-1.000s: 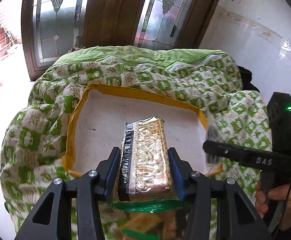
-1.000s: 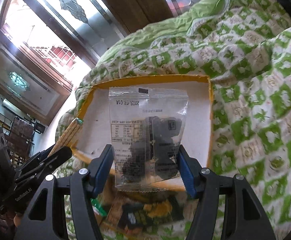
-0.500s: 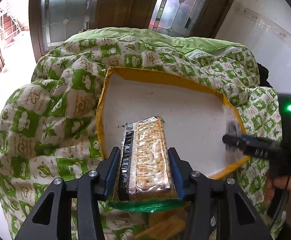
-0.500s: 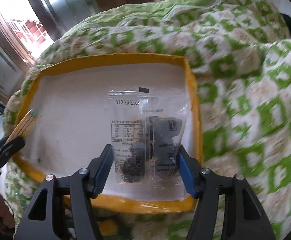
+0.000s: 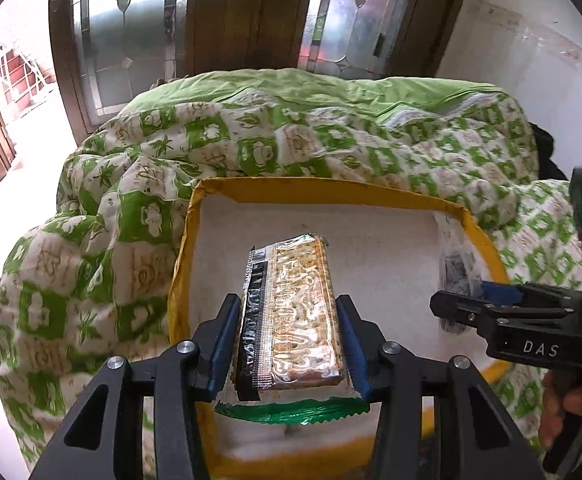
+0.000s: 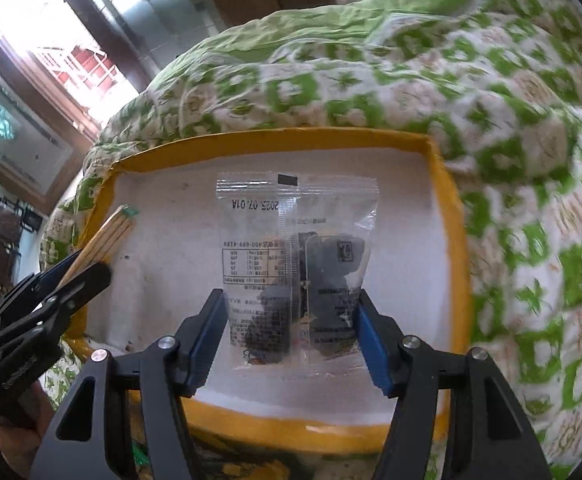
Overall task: Organize snacks
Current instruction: 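Lower both packs into the tray and open both tools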
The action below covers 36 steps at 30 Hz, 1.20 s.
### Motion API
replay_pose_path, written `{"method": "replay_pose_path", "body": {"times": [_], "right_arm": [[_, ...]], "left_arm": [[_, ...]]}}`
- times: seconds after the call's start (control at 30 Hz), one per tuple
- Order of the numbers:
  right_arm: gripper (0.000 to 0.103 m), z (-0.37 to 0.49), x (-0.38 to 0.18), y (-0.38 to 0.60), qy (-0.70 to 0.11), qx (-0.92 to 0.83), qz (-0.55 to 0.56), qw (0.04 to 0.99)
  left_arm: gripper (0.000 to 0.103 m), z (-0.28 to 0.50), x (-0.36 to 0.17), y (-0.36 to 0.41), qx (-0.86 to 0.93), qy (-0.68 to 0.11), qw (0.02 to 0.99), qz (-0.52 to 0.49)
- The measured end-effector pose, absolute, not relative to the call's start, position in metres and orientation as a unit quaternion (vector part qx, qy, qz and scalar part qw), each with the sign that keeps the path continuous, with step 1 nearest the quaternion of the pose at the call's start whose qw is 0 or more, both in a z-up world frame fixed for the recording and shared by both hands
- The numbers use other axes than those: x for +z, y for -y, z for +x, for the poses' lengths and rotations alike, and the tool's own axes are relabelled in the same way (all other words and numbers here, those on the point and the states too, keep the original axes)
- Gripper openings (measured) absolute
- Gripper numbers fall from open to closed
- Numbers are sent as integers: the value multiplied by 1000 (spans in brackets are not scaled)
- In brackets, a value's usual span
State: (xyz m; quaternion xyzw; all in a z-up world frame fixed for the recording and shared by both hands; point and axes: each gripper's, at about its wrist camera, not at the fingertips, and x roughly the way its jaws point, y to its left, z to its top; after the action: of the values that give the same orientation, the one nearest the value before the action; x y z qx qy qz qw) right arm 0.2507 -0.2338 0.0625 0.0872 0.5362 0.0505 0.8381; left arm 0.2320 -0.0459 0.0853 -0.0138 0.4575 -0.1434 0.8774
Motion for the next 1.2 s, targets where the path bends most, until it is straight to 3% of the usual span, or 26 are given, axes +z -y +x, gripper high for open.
{"method": "replay_pose_path", "body": {"times": [0.67,1.2], "right_arm": [[64,293,47,189,-529,42,7,847],[69,292,50,194,-512,86,102,848]], "left_arm": [[50,259,63,50,-122,-466,876,5],[51,247,68,44,-122,-459,880,3]]}}
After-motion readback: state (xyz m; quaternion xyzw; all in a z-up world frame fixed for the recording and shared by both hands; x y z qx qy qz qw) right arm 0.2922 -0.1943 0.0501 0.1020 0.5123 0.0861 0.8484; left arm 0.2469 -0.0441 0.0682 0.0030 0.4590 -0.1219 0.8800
